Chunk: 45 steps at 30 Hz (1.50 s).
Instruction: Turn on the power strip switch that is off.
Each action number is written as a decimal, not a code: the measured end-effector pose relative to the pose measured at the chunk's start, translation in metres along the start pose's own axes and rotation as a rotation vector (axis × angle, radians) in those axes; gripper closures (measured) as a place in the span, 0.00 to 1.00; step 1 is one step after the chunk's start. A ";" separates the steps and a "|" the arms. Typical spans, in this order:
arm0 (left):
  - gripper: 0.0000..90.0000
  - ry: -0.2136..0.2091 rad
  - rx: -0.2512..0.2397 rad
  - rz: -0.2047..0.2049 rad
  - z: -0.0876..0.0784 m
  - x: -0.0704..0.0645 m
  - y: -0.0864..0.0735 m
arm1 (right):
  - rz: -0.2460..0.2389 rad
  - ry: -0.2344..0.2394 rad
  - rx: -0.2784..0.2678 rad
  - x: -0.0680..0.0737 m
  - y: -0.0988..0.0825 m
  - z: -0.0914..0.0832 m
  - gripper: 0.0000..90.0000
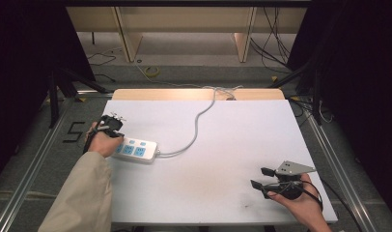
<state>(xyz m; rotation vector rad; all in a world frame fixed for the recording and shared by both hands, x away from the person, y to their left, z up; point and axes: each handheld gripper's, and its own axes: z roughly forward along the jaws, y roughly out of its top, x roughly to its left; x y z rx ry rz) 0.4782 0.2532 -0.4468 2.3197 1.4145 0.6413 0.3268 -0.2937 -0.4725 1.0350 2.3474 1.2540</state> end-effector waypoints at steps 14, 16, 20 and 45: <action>1.00 0.000 0.027 0.006 0.003 -0.001 0.003 | -0.002 0.001 0.001 0.001 0.000 -0.001 0.39; 1.00 -0.007 0.027 -0.002 0.003 0.000 0.003 | -0.002 0.001 0.000 0.001 0.000 -0.001 0.39; 1.00 -0.013 0.028 -0.016 0.003 0.001 0.003 | -0.002 0.001 -0.002 0.001 0.001 -0.001 0.39; 1.00 0.008 0.035 0.004 0.004 -0.002 0.003 | -0.004 0.003 -0.005 0.001 0.001 -0.001 0.39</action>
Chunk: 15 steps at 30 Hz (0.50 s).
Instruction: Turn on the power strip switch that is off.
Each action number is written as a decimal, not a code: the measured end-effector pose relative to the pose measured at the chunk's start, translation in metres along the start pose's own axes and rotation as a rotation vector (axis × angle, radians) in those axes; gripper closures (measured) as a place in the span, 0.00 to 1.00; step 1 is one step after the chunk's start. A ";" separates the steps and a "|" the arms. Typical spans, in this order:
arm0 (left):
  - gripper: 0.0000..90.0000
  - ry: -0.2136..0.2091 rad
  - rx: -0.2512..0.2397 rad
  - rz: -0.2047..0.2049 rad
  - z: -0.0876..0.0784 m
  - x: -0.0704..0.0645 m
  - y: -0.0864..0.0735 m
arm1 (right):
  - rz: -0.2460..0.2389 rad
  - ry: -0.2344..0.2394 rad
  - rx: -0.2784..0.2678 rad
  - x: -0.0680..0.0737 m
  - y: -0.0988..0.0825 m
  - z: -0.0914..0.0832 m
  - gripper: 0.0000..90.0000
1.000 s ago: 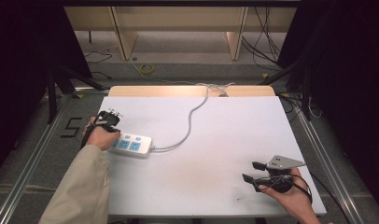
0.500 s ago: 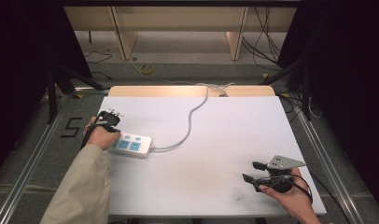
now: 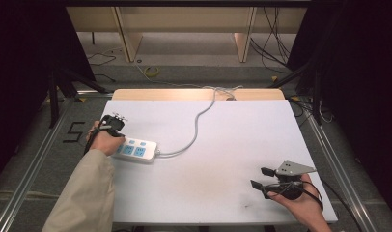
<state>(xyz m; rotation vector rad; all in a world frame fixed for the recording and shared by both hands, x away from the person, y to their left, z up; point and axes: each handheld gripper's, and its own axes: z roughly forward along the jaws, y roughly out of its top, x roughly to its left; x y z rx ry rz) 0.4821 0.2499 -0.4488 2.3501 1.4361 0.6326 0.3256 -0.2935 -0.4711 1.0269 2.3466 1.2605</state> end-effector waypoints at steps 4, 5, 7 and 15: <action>1.00 0.004 0.001 0.003 0.000 -0.001 0.000 | 0.000 0.000 0.001 0.000 0.000 0.000 0.39; 1.00 0.005 0.001 0.005 0.000 -0.001 0.000 | 0.000 0.000 0.002 0.000 0.000 0.000 0.39; 1.00 0.004 0.000 0.005 0.000 -0.001 0.000 | -0.002 0.000 0.001 0.000 0.000 0.000 0.39; 1.00 0.011 -0.007 0.015 0.000 -0.002 0.000 | -0.002 0.000 0.000 0.000 0.000 0.000 0.39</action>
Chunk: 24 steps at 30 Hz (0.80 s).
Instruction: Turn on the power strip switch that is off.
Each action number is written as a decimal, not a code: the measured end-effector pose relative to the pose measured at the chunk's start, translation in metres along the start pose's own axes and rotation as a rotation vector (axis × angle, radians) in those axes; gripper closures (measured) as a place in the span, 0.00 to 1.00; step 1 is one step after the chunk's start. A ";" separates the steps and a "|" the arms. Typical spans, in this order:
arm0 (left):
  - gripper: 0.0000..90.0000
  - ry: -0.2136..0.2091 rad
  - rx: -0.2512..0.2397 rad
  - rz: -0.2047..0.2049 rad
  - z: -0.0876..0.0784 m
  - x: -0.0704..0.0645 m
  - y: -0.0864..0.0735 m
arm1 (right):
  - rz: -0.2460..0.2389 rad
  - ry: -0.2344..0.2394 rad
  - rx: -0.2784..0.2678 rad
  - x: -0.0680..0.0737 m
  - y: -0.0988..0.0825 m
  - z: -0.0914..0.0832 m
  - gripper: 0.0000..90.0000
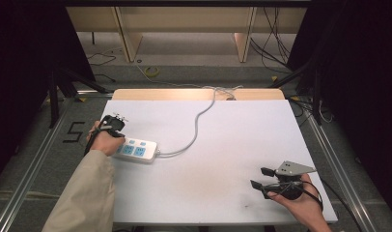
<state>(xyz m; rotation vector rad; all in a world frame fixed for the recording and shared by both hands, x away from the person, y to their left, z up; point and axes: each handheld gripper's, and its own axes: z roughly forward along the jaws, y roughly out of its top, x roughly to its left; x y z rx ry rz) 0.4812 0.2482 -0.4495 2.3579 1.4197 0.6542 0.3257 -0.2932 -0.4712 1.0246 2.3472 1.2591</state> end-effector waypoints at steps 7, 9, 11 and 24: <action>1.00 0.004 0.001 0.012 0.000 0.000 0.000 | 0.000 0.001 0.001 0.000 0.000 0.000 0.39; 1.00 0.005 -0.004 0.012 0.000 -0.001 -0.001 | 0.000 0.000 0.000 0.000 0.000 0.000 0.39; 1.00 0.006 -0.004 0.013 0.000 -0.001 -0.001 | 0.000 0.000 0.001 0.000 0.000 0.000 0.39; 1.00 0.008 -0.010 0.016 0.000 -0.001 -0.001 | 0.000 0.001 0.000 0.000 0.000 0.000 0.39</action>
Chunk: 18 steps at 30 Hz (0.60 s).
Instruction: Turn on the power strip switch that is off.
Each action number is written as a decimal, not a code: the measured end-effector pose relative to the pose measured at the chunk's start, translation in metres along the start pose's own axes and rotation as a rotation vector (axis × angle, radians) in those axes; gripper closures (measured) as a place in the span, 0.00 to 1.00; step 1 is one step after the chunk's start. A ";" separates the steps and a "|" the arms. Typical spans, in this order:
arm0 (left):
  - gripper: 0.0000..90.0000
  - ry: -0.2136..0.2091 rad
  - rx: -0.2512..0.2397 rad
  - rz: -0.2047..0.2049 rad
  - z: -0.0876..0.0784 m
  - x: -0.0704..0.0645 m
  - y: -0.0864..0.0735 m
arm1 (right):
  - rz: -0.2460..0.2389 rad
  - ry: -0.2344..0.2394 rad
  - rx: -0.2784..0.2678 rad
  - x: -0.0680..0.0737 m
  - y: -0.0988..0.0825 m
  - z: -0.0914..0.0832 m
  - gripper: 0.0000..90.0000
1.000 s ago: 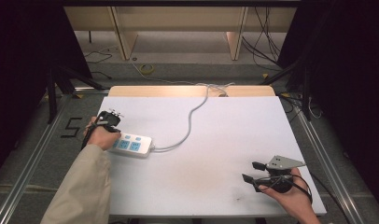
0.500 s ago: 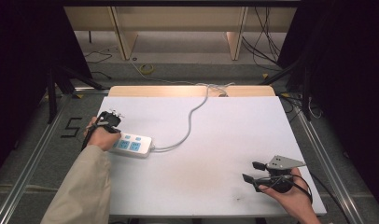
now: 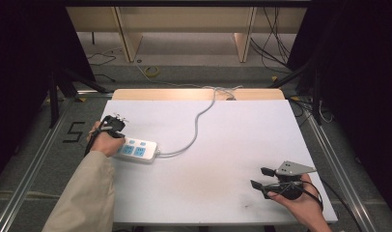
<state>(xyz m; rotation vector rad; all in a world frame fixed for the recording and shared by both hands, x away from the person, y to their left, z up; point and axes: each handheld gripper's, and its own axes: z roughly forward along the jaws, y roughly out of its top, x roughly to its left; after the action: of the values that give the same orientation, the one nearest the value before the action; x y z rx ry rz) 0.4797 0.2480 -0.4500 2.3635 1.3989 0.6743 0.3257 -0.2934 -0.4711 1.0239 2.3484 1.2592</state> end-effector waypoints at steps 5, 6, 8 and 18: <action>1.00 -0.003 -0.009 0.001 -0.001 0.000 0.000 | -0.001 0.000 -0.002 0.000 0.000 0.000 0.39; 1.00 -0.005 -0.010 0.002 -0.001 -0.001 0.000 | -0.001 0.000 -0.001 0.000 0.000 0.000 0.39; 1.00 -0.007 -0.012 0.004 0.000 -0.002 0.001 | -0.001 -0.001 -0.001 0.000 0.000 0.000 0.39; 1.00 -0.007 -0.013 0.009 0.000 -0.003 0.001 | -0.003 -0.001 -0.001 0.000 0.000 0.000 0.39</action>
<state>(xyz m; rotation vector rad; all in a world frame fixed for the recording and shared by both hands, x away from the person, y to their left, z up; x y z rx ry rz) 0.4794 0.2451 -0.4496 2.3617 1.3773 0.6744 0.3257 -0.2935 -0.4708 1.0194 2.3477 1.2588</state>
